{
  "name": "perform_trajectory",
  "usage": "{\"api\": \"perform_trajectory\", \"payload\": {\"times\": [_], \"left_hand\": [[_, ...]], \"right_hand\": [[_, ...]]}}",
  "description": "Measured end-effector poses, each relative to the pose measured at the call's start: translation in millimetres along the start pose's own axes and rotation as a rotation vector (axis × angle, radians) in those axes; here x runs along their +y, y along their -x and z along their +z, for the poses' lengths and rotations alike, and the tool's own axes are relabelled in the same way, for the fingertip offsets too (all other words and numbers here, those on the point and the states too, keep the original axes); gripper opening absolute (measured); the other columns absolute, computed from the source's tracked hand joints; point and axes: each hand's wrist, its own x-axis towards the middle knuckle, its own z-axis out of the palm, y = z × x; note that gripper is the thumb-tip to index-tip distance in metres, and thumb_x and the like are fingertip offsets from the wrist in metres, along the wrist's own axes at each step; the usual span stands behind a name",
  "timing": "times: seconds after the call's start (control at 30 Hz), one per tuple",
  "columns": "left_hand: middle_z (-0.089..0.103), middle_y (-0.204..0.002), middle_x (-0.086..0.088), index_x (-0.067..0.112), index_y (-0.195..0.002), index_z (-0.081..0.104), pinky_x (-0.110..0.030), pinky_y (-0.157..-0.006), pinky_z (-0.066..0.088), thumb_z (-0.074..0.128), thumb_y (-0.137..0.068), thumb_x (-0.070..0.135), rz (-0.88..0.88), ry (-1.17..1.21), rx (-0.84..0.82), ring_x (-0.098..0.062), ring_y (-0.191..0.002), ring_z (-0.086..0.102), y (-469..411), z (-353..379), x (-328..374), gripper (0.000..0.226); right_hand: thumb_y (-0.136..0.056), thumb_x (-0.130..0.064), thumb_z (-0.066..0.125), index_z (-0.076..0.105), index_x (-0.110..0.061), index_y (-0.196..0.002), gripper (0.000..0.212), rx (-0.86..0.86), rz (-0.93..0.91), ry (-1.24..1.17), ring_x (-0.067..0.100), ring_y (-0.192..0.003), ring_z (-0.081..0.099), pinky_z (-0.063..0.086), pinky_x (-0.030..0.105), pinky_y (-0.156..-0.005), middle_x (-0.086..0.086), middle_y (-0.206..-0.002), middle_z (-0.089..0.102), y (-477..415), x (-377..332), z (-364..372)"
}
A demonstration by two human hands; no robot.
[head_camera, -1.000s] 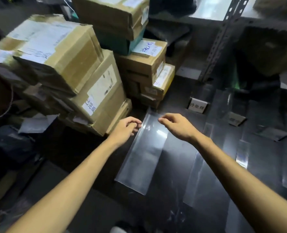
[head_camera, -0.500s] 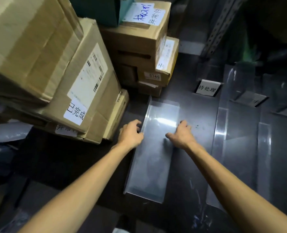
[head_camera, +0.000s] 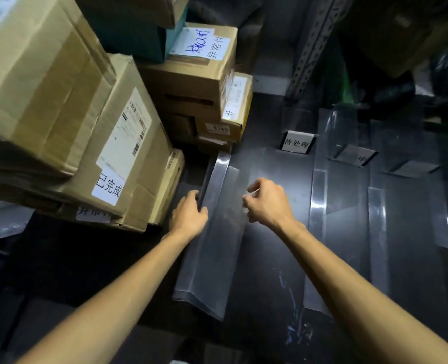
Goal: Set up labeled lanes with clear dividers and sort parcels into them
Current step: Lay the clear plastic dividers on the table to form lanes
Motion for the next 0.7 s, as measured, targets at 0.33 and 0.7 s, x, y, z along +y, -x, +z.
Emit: {"api": "perform_trajectory", "payload": {"times": [0.33,0.7], "left_hand": [[0.057,-0.126,-0.01,0.021,-0.137,0.045,-0.042,-0.095,0.044,0.052,-0.089,0.005,0.104,-0.155,0.049,-0.035,-0.115,0.056,22,10,16,0.051],[0.061,-0.12,-0.005,0.018,-0.127,0.057,-0.034,-0.093,0.046,0.061,-0.091,0.021,0.265,0.011,-0.038,-0.025,-0.106,0.058,51,2,76,0.037]], "right_hand": [[-0.093,-0.002,0.051,0.049,-0.004,-0.103,0.01,-0.154,0.081,-0.22,0.028,-0.055,0.067,0.062,0.051,-0.062,0.015,-0.089,0.074,14,27,-15],[-0.09,-0.004,0.049,0.053,-0.008,-0.095,0.008,0.017,-0.036,-0.208,0.028,-0.054,0.072,0.063,0.044,-0.062,0.007,-0.074,0.075,60,51,-93]]}}
